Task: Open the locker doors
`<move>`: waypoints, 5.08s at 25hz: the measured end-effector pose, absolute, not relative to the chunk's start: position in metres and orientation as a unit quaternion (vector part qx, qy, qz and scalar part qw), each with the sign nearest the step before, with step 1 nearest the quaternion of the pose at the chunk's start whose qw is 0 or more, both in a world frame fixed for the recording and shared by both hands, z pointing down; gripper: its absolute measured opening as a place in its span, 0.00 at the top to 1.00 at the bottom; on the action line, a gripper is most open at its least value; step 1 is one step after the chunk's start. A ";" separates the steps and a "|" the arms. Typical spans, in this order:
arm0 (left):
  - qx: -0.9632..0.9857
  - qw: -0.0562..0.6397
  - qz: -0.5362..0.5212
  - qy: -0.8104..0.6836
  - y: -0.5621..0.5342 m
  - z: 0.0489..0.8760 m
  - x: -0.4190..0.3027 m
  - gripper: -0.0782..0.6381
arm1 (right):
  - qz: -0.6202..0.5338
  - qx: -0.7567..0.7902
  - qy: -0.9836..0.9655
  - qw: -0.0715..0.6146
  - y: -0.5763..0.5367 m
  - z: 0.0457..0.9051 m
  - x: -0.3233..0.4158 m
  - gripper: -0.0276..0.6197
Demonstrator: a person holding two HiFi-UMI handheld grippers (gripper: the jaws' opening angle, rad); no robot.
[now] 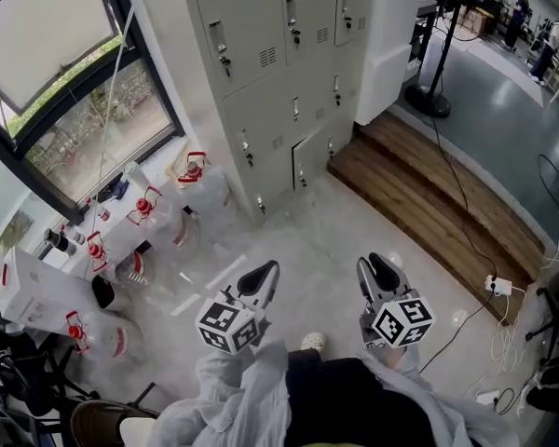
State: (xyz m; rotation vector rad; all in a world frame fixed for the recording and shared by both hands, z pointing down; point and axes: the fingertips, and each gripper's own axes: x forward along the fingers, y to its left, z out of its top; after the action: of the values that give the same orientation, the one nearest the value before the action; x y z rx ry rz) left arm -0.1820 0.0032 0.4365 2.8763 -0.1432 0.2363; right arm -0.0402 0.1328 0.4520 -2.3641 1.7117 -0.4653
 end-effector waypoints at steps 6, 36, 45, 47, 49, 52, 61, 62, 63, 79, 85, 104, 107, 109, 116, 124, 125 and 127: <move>0.987 0.129 0.084 -0.044 -0.008 0.441 -0.165 0.88 | -0.161 -0.799 0.572 0.094 0.126 0.457 -0.025 0.81; 0.987 0.127 0.078 -0.061 -0.089 0.436 0.020 0.88 | -0.166 -0.782 0.593 0.088 0.035 0.454 0.160 0.81; 0.985 0.130 0.083 -0.079 -0.120 0.441 0.085 0.88 | -0.176 -0.766 0.612 0.081 -0.004 0.460 0.226 0.81; 0.985 0.130 0.082 -0.083 -0.126 0.442 0.098 0.88 | -0.176 -0.763 0.617 0.079 -0.011 0.461 0.239 0.81; 0.984 0.131 0.082 -0.087 -0.130 0.444 0.110 0.88 | -0.176 -0.761 0.620 0.077 -0.017 0.462 0.252 0.81; 0.984 0.130 0.081 -0.092 -0.137 0.446 0.127 0.88 | -0.175 -0.758 0.624 0.076 -0.024 0.463 0.271 0.81; 0.983 0.128 0.074 -0.107 -0.140 0.450 0.166 0.88 | -0.173 -0.745 0.640 0.073 -0.034 0.469 0.311 0.81; 0.983 0.129 0.077 -0.109 -0.139 0.452 0.167 0.88 | -0.176 -0.743 0.641 0.073 -0.034 0.470 0.312 0.81; 0.982 0.130 0.080 -0.111 -0.137 0.453 0.166 0.88 | -0.179 -0.741 0.643 0.074 -0.034 0.472 0.312 0.81; 0.970 0.146 0.122 -0.151 -0.136 0.479 0.141 0.88 | -0.216 -0.719 0.655 0.088 -0.039 0.499 0.289 0.81; 0.965 0.158 0.114 -0.173 -0.155 0.481 0.136 0.88 | -0.226 -0.708 0.664 0.083 -0.059 0.501 0.291 0.81; 0.919 0.197 0.092 -0.330 -0.255 0.501 0.036 0.88 | -0.237 -0.578 0.781 0.006 -0.224 0.509 0.210 0.81; 0.909 0.197 0.086 -0.356 -0.272 0.506 0.018 0.88 | -0.231 -0.565 0.792 -0.011 -0.249 0.515 0.198 0.81; 0.903 0.198 0.081 -0.372 -0.283 0.509 0.007 0.88 | -0.233 -0.560 0.795 -0.022 -0.264 0.521 0.192 0.81; 0.877 0.216 0.073 -0.422 -0.303 0.530 -0.028 0.88 | -0.236 -0.542 0.805 -0.049 -0.318 0.542 0.165 0.81; 0.847 0.236 0.066 -0.472 -0.321 0.559 -0.060 0.88 | -0.206 -0.540 0.811 -0.095 -0.372 0.580 0.140 0.81; 0.843 0.238 0.066 -0.477 -0.324 0.562 -0.064 0.88 | -0.203 -0.539 0.811 -0.100 -0.378 0.585 0.136 0.81; 0.839 0.239 0.069 -0.484 -0.330 0.570 -0.070 0.88 | -0.198 -0.535 0.815 -0.107 -0.390 0.593 0.128 0.81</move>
State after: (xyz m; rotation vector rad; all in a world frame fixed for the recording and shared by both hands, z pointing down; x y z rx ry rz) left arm -0.0703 -0.3305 0.5701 2.2979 -1.3255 0.1895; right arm 0.1283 -0.3902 0.5933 -1.8056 2.7501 -0.6672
